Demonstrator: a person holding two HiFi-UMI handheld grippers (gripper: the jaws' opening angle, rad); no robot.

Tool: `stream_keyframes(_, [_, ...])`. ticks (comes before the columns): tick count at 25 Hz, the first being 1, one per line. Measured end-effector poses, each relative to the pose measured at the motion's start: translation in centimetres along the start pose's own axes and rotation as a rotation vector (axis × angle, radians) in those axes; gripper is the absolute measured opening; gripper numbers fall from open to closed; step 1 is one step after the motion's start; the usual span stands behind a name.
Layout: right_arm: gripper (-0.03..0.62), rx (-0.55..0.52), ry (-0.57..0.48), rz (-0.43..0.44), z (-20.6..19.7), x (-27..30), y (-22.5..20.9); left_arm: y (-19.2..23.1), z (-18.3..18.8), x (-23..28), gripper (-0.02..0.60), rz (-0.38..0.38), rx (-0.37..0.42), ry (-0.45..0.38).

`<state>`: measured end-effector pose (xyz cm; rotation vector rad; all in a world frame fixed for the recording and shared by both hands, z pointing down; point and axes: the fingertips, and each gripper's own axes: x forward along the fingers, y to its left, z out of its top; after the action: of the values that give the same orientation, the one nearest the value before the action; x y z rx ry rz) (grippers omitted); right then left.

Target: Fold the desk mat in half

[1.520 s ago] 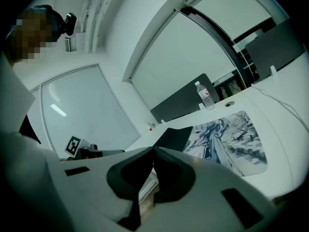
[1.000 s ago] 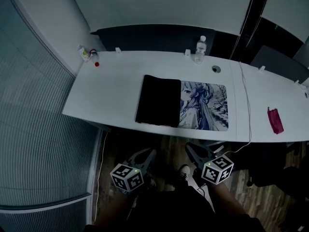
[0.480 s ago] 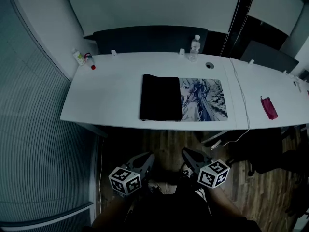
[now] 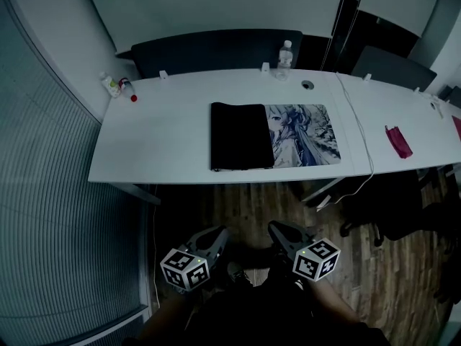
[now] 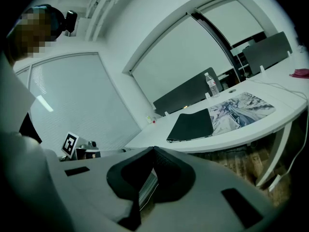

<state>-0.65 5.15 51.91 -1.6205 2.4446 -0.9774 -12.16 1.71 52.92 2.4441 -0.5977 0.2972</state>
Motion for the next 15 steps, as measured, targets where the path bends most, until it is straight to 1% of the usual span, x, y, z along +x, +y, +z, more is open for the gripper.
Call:
stream_keyframes(7, [0.023,-0.016,-0.005,-0.012,0.0,0.2,0.9,-0.1,0.0,-0.6,0.006,-0.025,0.002,0.0])
stream_keyframes(15, [0.023,-0.032,0.007,-0.01,-0.2,0.4,1.3,0.3,-0.2,-1.1,0.006,-0.019,-0.002,-0.021])
